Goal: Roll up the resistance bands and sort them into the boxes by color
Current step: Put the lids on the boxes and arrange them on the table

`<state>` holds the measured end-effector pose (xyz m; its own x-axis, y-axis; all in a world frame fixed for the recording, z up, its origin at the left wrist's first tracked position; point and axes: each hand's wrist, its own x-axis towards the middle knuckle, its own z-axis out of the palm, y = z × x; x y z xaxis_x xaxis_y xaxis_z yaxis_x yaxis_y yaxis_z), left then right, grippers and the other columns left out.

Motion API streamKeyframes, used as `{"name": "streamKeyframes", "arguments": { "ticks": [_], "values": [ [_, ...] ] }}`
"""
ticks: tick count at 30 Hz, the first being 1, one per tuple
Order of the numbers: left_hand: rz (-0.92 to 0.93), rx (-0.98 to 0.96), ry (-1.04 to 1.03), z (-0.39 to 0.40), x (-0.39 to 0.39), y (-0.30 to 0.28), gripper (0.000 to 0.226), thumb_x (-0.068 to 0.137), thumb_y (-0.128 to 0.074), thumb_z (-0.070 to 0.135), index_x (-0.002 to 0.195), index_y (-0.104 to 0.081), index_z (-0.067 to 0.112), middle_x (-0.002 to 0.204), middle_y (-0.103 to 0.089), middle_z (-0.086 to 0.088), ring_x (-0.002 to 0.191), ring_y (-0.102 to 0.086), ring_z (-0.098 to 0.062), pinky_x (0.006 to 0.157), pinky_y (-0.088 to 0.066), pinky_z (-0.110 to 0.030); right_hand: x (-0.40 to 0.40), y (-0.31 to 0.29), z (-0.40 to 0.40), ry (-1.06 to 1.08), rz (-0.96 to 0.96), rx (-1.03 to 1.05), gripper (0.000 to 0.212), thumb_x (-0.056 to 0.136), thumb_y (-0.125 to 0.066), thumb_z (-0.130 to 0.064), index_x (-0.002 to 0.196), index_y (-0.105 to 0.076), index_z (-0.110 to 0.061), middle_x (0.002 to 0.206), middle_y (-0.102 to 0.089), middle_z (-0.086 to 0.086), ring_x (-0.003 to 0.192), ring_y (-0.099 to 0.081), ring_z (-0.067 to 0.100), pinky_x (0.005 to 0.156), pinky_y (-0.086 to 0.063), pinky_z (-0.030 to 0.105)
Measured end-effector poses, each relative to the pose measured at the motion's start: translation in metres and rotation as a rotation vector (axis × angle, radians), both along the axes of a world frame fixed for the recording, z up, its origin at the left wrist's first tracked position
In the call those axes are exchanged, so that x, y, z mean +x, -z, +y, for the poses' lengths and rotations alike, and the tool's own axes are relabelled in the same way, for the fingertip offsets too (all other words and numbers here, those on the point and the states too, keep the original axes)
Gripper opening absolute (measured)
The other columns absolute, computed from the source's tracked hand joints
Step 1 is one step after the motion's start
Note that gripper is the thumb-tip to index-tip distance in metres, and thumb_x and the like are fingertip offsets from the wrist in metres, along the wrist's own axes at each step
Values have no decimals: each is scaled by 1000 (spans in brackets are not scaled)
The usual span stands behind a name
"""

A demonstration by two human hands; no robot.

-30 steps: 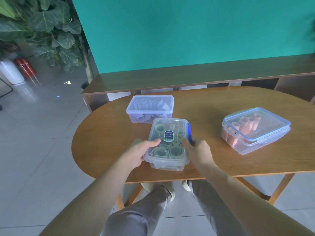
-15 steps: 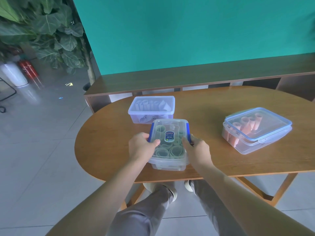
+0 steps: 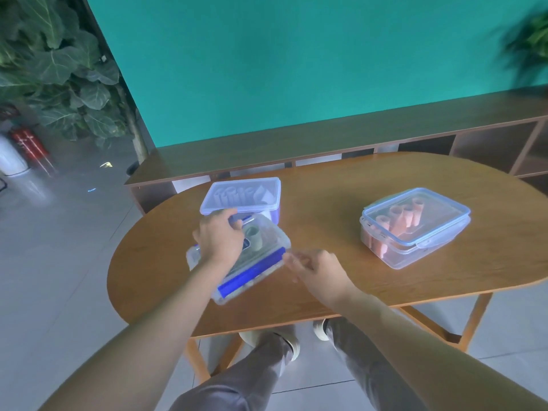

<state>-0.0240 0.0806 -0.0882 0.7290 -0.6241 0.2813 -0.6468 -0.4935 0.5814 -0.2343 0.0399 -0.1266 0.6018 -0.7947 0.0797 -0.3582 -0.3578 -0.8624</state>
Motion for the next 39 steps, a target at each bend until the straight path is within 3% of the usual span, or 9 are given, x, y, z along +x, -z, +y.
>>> {"name": "streamKeyframes", "arguments": {
  "ticks": [4,10,15,19,25,29,31,35,39],
  "values": [
    [93,-126,313,-27,-69,-6,29,94,-65,15,122,-72,23,120,-69,6,113,-59,-12,96,-38,-18,-32,-13,-37,167,-96,-72,20,99,-60,-39,106,-74,-27,68,-67,-11,64,-61,3,62,-45,16],
    [214,-70,495,-77,-155,12,28,91,-70,33,120,-72,33,114,-72,11,105,-65,-8,96,-48,-26,-111,-33,-107,341,-64,-252,26,101,-57,-26,121,-70,-15,92,-71,-6,87,-64,7,73,-40,2],
    [288,-10,489,-118,-193,23,44,93,-65,46,133,-64,27,124,-68,6,111,-63,-13,96,-47,-26,-185,-21,-177,559,224,-379,35,99,-58,-34,127,-67,-16,126,-64,10,116,-53,34,99,-39,35],
    [325,16,432,-148,-199,28,49,96,-60,48,140,-57,26,136,-61,0,123,-56,-19,101,-42,-29,-222,-7,-204,690,384,-115,65,93,-59,-56,145,-48,-19,141,-46,14,126,-44,38,104,-40,44],
    [181,104,593,-179,-200,23,32,96,-64,32,128,-68,28,140,-56,6,132,-50,-13,109,-37,-25,-229,14,-203,648,193,91,79,89,-58,-67,143,-46,-11,129,-54,12,118,-53,29,83,-40,32],
    [251,148,644,-183,-202,20,25,98,-60,32,121,-70,35,126,-67,17,107,-65,-9,97,-50,-27,-229,24,-190,711,70,235,91,75,-61,-81,133,-52,-11,109,-70,8,94,-71,23,69,-48,29],
    [244,140,638,-182,-203,21,24,99,-59,32,120,-70,35,124,-67,17,99,-64,-4,88,-48,-21,-227,26,-175,722,-92,360,78,74,-70,-75,117,-58,-11,94,-74,5,74,-75,17,63,-53,27],
    [214,173,632,-177,-204,17,28,97,-63,33,124,-65,33,124,-64,13,86,-58,7,75,-45,-15,-218,32,-156,671,-485,563,58,80,-82,-46,107,-65,2,93,-76,16,79,-77,22,64,-61,29],
    [163,316,623,-172,-203,10,46,99,-59,37,144,-52,31,141,-53,3,116,-57,-15,90,-43,-27,-215,25,-148,677,-603,583,42,85,-81,-29,105,-58,0,86,-73,13,70,-74,16,60,-59,25]
  ]
}}
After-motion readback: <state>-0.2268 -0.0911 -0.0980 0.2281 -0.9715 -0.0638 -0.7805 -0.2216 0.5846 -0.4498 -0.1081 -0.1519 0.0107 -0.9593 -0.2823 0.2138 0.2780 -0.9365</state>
